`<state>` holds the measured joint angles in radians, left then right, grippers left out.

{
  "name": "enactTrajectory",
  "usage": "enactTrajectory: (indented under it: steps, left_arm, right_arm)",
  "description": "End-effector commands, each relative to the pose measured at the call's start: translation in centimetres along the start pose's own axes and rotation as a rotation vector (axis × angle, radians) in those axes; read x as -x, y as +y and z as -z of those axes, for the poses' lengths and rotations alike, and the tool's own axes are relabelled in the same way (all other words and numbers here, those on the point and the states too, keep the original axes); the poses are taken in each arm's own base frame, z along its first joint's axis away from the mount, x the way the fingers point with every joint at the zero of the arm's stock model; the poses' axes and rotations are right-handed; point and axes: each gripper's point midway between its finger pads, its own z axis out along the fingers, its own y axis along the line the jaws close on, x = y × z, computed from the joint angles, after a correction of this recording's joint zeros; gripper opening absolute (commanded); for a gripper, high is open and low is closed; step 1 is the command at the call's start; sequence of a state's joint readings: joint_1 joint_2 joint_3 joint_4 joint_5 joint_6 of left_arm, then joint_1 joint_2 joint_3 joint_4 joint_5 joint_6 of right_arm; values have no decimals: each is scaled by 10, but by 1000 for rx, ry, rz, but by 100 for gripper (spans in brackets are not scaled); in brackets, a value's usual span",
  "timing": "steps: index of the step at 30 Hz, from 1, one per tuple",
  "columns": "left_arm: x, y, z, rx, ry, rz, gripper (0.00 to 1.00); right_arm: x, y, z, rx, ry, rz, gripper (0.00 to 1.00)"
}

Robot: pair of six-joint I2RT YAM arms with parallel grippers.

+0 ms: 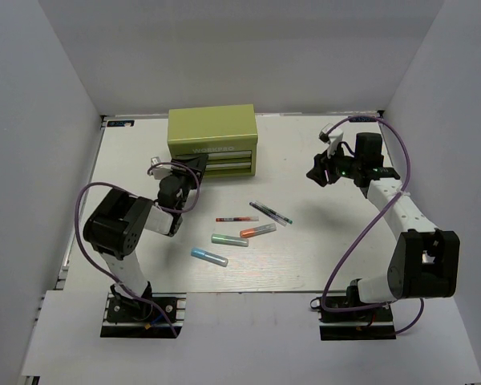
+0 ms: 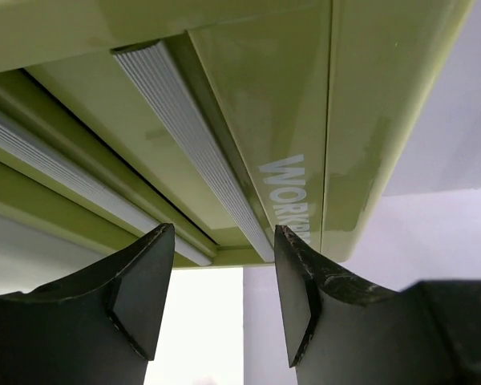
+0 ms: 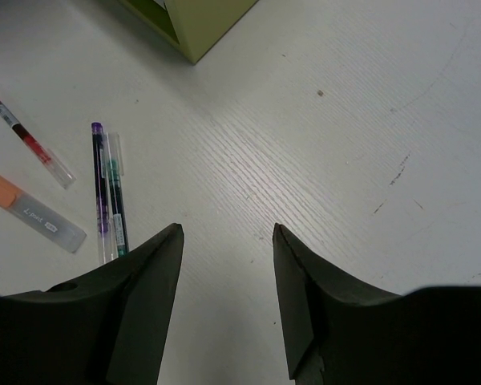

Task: Sort the stationery into containers
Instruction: Open the drawer in the storage box.

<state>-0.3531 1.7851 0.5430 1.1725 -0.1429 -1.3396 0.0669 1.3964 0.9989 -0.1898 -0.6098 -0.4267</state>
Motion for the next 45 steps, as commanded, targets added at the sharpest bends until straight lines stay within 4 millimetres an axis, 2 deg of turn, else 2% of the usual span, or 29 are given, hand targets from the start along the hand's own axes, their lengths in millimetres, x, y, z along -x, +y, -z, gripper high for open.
enactTrajectory:
  steps: [1,6,18,21,23,25,26,28,29,31,33,35,36,37,38,39,41,42,45]
  left_arm:
    - [3,-19,-4,-68,-20,33,63]
    - [3,-9,-11,-43,-33,52,63]
    - [9,-9,-24,-70,-81,78,63]
    - [10,-7,-27,-91,-94,101,60]
    - [14,-13,-27,-140,-118,112,58]
    - [14,-7,-29,-155,-129,125,56]
    - [18,-16,-30,-197,-149,135,56]
    - [14,-12,-31,-205,-149,166,55]
    - [16,-13,-31,-219,-162,170,55]
    - [14,-20,-31,-246,-164,189,55]
    - [10,-17,-30,-253,-163,216,54]
    - [13,-24,-29,-286,-176,235,51]
    - [15,-21,-29,-286,-188,237,46]
    - [12,-25,-28,-300,-179,252,44]
    - [14,-27,-27,-307,-189,256,42]
    - [13,-24,-27,-305,-189,256,37]
    - [11,-25,-24,-310,-188,269,31]
    - [12,-24,-21,-310,-188,269,25]
    - [8,-20,-15,-305,-186,271,19]
  right_arm:
    - [21,-3,1,4,-47,55,55]
    - [23,-3,0,6,-50,60,55]
    - [27,-6,2,-2,-52,85,55]
    - [31,-6,3,-3,-58,102,55]
    - [34,-5,1,6,-62,136,53]
    - [40,-2,3,21,-72,168,53]
    - [45,2,0,38,-82,236,53]
    - [51,4,-1,53,-96,312,53]
    - [56,12,-4,76,-109,351,53]
    - [67,14,-5,76,-135,464,55]
    - [77,19,-12,79,-159,533,56]
    - [86,21,-20,75,-167,619,58]
    - [86,22,-26,77,-159,633,58]
    - [98,22,-31,70,-170,681,59]
    - [100,22,-34,69,-170,693,59]
    - [107,27,-42,80,-177,726,60]
    - [123,25,-46,63,-198,753,60]
    - [124,31,-56,77,-202,771,60]
    - [144,37,-63,59,-257,832,62]
